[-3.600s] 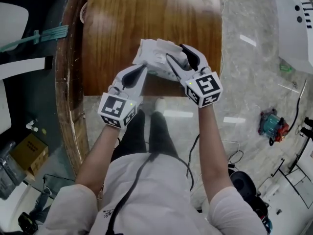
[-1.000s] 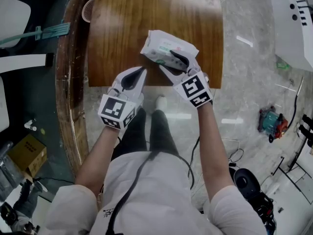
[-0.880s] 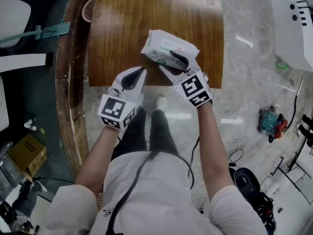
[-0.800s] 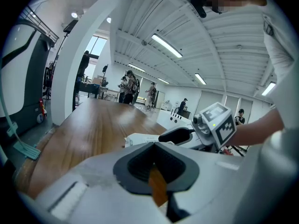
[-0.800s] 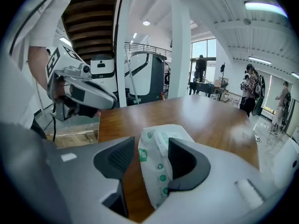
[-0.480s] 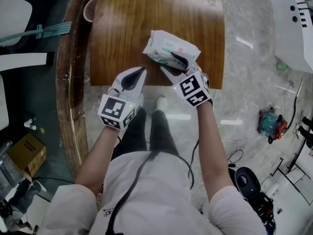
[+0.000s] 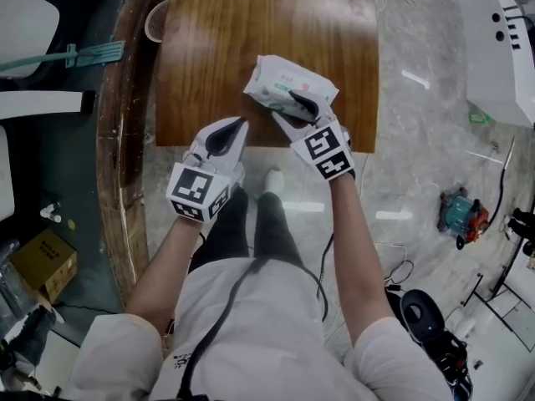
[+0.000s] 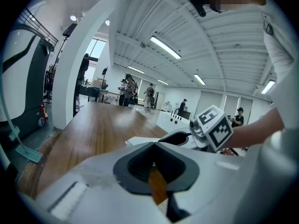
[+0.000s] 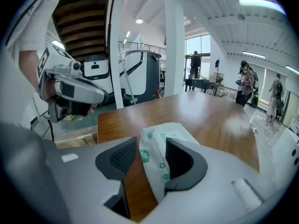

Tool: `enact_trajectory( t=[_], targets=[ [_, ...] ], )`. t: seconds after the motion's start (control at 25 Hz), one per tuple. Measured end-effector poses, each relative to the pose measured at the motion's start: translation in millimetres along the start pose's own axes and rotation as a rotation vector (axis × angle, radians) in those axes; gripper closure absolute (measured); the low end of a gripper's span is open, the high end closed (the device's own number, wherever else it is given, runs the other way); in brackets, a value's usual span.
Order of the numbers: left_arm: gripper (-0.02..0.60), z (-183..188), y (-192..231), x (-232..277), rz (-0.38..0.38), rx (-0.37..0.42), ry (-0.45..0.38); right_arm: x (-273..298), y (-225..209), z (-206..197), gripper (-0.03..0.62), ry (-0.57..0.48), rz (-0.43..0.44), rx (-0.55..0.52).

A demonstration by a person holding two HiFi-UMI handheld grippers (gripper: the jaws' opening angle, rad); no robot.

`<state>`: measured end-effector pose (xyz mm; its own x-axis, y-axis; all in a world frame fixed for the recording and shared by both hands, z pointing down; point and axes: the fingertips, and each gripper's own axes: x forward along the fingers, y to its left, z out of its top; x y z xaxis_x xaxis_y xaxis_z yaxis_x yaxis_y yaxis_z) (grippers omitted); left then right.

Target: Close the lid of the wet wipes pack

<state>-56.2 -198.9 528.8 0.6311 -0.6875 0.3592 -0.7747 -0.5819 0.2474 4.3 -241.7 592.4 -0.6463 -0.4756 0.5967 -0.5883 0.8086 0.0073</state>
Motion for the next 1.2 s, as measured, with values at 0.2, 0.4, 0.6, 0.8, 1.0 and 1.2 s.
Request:
enact_trajectory(
  t=[0.2, 0.4, 0.6, 0.8, 1.0, 1.2],
  targets=[
    [0.577, 14.1, -6.2, -3.9, -0.002, 0.016, -0.023, -20.4, -4.1, 11.8, 0.502, -0.078, -0.03, 0.077],
    [0.578, 30.1, -19.3, -10.8, -0.011, 0.033, -0.044, -46.9, 2.1, 24.9, 0.563, -0.126, -0.042, 0.114],
    [0.578, 54.3, -35.7, -23.8, -0.021, 0.06, -0.074, -83.5, 15.3, 48.2, 0.585, -0.205, -0.083, 0.127],
    [0.578, 76.5, -47.9, -36.9, -0.032, 0.093, -0.103, -113.3, 27.6, 64.6, 0.585, -0.258, -0.118, 0.137],
    [0.578, 96.0, -60.9, -49.5, -0.044, 0.121, -0.128, -146.7, 36.6, 79.9, 0.585, -0.331, -0.16, 0.173],
    [0.578, 110.3, -77.7, -60.6, -0.063, 0.143, -0.147, -186.0, 44.6, 91.7, 0.585, -0.425, -0.226, 0.221]
  ],
)
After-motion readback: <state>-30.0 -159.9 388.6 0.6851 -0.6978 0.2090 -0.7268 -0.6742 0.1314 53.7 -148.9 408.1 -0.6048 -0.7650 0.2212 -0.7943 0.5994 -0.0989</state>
